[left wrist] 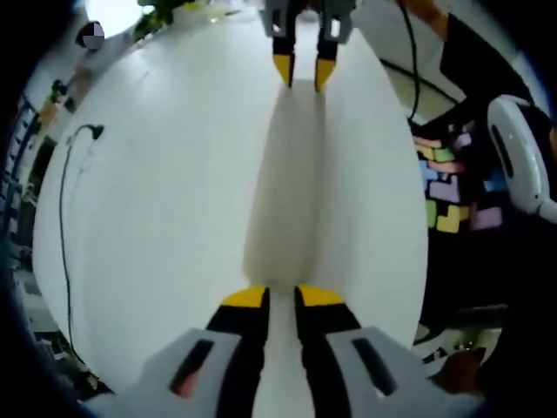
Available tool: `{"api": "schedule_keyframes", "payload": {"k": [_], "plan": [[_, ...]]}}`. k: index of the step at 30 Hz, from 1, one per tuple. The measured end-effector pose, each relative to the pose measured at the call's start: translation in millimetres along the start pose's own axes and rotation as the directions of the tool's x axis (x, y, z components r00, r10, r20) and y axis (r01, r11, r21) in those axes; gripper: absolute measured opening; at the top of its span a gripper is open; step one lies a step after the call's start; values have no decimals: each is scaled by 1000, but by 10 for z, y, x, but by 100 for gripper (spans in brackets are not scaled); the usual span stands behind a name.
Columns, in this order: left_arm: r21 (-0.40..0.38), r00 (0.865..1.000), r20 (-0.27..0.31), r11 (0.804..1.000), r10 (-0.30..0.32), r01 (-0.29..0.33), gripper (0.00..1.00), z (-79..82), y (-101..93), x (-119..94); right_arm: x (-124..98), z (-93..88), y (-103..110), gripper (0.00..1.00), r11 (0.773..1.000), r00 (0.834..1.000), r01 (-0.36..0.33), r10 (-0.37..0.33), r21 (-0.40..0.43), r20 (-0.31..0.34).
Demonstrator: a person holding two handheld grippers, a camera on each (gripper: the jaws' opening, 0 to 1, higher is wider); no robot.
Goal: Arrange the utensils inside the cutlery case until each visible utensil rests in its matching compartment.
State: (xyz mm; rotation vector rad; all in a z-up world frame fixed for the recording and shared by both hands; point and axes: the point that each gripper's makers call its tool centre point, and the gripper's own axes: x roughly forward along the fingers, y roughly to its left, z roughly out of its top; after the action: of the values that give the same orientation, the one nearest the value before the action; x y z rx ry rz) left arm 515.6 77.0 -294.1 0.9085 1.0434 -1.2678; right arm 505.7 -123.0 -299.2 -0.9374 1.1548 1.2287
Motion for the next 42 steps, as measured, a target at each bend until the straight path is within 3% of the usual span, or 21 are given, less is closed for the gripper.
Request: {"api": "schedule_keyframes", "payload": {"k": [10, 13, 17, 20, 22, 32, 38, 41, 42], "plan": [[-58, 998, -54, 998, -27, 23, 13, -26, 12, 53, 8, 19, 2, 18, 1000, 1000, -8, 8, -21, 2], [-40, 997, -69, 999, -24, 21, 13, -35, 5, 54, 13, 22, -1, 18, 1000, 1000, -11, 11, -21, 3], [-85, 995, -73, 995, -62, 56, 13, -55, 18, 57, 15, 24, -15, 17, 1000, 1000, -13, 13, -15, 14], [-163, 991, -60, 981, -120, 108, 13, -59, 3, 67, 16, 24, -28, 15, 1000, 1000, -8, 8, -1, 24], [-113, 993, -68, 989, -101, 93, 15, -54, 23, 63, 17, 24, -31, 15, 1000, 1000, -7, 7, 2, 30], [-174, 983, -131, 979, -132, 109, 15, -48, 5, 86, 25, 26, -33, 14, 1000, 1000, 8, -8, -10, -3], [-134, 986, -141, 989, -84, 65, 14, -38, -14, 61, 21, 24, -32, 13, 1000, 1000, 30, -30, -5, -5], [-112, 988, -138, 993, -62, 47, 13, -35, -24, 48, 30, 32, -20, 13, 999, 998, 48, -49, -23, -48], [-100, 989, -137, 994, -56, 42, 13, -35, -28, 36, 10, 2, -77, 13, 996, 993, 91, -92, -22, -77]]}}
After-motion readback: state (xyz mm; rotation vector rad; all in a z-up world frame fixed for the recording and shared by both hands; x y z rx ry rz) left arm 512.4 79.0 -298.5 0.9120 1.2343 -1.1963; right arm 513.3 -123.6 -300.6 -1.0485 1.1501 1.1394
